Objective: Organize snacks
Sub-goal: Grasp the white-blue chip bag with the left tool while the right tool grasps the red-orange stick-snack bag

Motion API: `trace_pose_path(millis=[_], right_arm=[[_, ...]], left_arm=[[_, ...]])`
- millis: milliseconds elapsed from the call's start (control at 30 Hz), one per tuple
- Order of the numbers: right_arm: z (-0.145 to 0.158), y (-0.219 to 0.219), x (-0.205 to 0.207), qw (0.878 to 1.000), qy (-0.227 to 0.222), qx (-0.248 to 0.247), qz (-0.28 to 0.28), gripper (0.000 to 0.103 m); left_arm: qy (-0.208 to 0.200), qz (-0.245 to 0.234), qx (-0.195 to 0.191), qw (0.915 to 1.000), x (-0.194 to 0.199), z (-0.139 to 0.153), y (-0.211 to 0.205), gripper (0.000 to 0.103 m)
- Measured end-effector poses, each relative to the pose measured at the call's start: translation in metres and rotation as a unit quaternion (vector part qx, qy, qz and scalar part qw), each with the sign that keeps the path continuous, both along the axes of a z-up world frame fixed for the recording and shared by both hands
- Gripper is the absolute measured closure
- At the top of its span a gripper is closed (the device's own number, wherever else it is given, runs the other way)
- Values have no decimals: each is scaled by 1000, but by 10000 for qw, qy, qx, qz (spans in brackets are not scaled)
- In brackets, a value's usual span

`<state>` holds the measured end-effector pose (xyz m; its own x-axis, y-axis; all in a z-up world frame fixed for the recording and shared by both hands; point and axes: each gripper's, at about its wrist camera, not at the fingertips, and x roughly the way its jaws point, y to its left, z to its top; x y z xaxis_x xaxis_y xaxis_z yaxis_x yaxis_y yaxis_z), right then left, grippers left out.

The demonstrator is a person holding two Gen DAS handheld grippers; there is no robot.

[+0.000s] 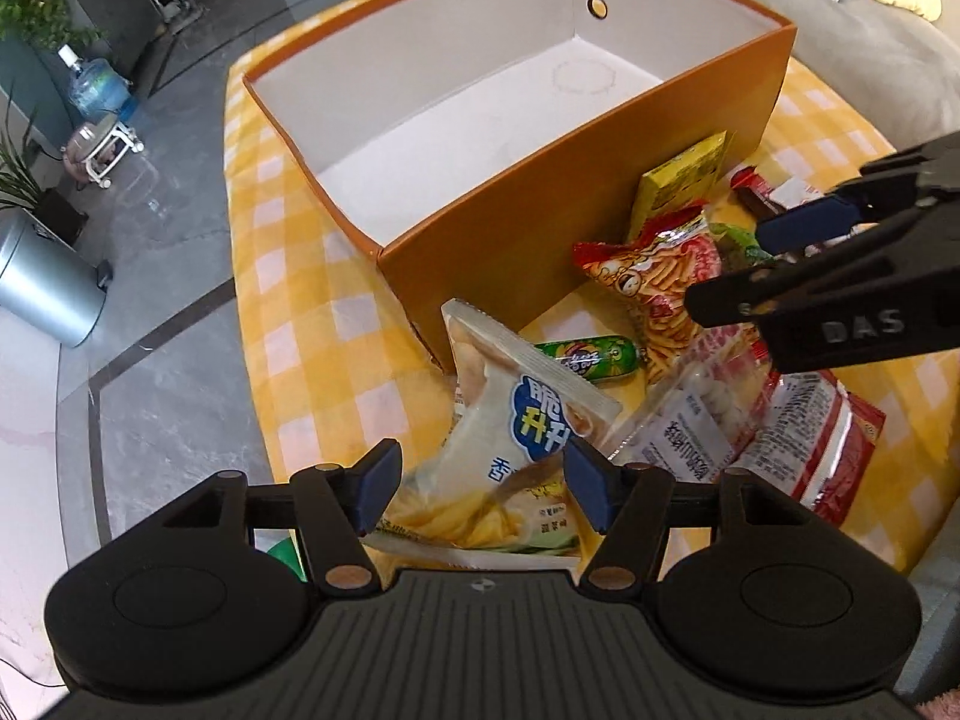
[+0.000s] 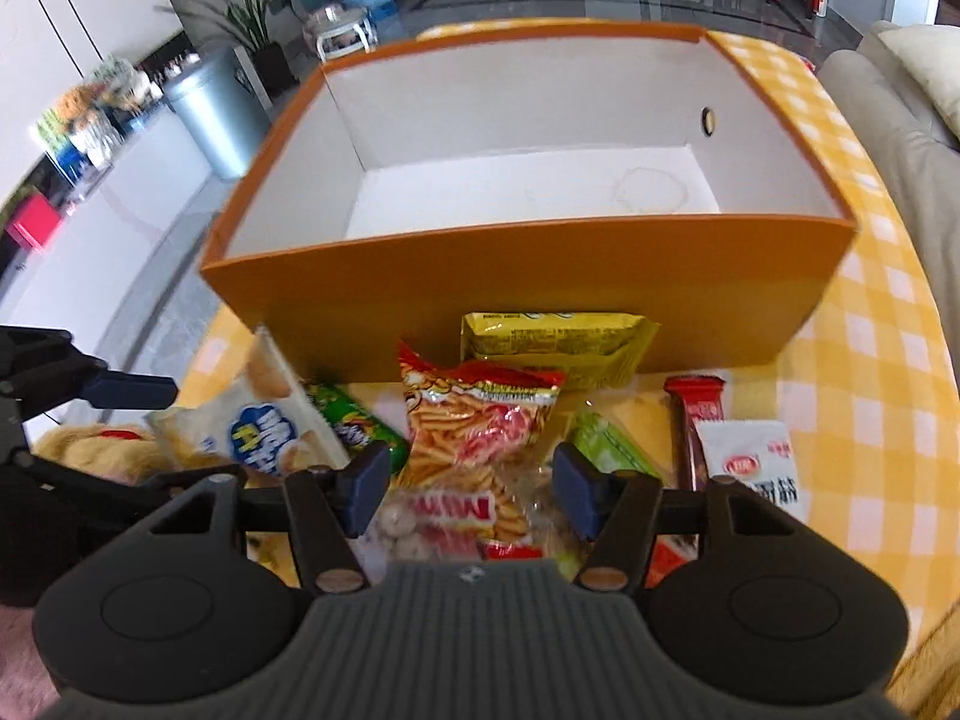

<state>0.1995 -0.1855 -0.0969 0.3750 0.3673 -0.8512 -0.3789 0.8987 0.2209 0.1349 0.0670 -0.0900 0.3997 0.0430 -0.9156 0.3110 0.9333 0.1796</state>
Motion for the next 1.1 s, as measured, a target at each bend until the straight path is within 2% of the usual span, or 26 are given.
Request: trace_pose_path(millis=[167,267,367,433,533,667,833,1100], right_arm=[[-12,14,10,9998,110,-158,37,45],[-16,23,11,9995,14,-298,124,45],[-24,28,15,9992,16,-367,149,46],[-25,27,15,9989,-31,-441,162,52],[-25,27,15,9988,-53,-431,205,58],[-25,28,12,9986,-111,-445,281,70],[-20,23,7,9988,-183,-330,309,74],[4,1,-12,9977,-583,24,352,76]], left_arm=[[135,-19,-31,9999,7,-8,1,30],[135,4,-45,9999,9,-10,-1,33],[156,51,-134,9998,10,-12,-1,40],[190,134,-211,9995,12,-13,-2,50],[106,141,-203,9996,10,-13,-6,59],[-7,182,-65,9998,7,-14,-12,65],[-136,389,-53,9991,1,-8,-13,71],[-639,938,-176,9934,-19,21,-8,73]])
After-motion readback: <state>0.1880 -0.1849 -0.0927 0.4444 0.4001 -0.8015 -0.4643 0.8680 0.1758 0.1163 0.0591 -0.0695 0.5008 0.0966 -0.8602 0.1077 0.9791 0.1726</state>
